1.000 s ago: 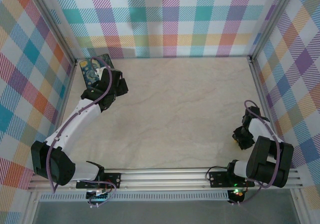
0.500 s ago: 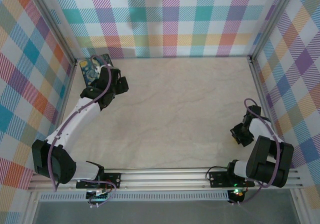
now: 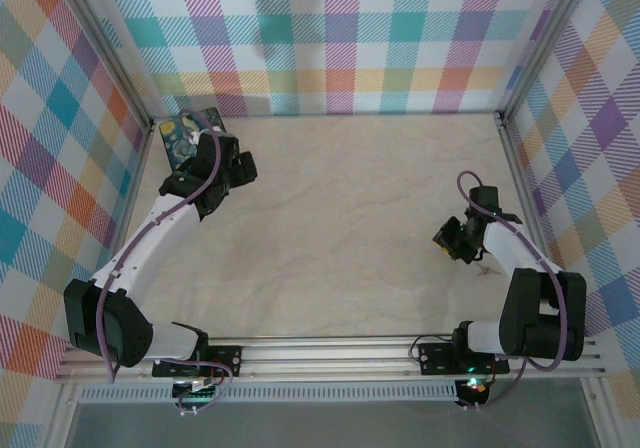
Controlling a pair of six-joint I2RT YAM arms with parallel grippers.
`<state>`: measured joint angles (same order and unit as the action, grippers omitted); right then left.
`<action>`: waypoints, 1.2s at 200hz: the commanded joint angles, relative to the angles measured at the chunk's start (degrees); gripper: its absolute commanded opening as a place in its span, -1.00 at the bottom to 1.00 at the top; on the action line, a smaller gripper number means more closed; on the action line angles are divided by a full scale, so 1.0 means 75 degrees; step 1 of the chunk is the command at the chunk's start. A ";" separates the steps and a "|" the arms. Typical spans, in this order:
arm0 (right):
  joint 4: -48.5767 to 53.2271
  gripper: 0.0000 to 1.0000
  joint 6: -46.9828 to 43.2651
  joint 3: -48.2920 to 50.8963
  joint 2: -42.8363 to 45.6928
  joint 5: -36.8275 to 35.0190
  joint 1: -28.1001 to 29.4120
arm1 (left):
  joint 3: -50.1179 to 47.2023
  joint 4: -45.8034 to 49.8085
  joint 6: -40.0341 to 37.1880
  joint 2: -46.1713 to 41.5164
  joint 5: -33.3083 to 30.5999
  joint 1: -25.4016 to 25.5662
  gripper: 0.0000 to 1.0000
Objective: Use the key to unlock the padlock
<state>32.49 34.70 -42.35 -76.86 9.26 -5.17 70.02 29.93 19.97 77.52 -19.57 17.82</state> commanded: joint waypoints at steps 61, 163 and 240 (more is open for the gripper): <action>0.1774 0.59 -0.0411 -0.0531 0.0083 -0.1784 -0.2098 | 0.0529 0.0345 0.0101 0.0275 0.1042 -0.0068 0.81; 0.0209 0.36 -0.0369 0.0460 -0.0460 -0.0504 -0.3190 | 0.1072 0.0953 0.0474 0.0779 0.0723 -0.0056 0.79; -0.0125 -0.15 -0.0455 0.0354 -0.1045 -0.0266 -0.3166 | 0.1351 0.1095 0.0815 0.1087 0.0523 -0.0033 0.78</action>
<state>36.27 32.10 -39.88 -81.41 2.96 -29.34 77.78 36.58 25.04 85.14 -14.04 17.85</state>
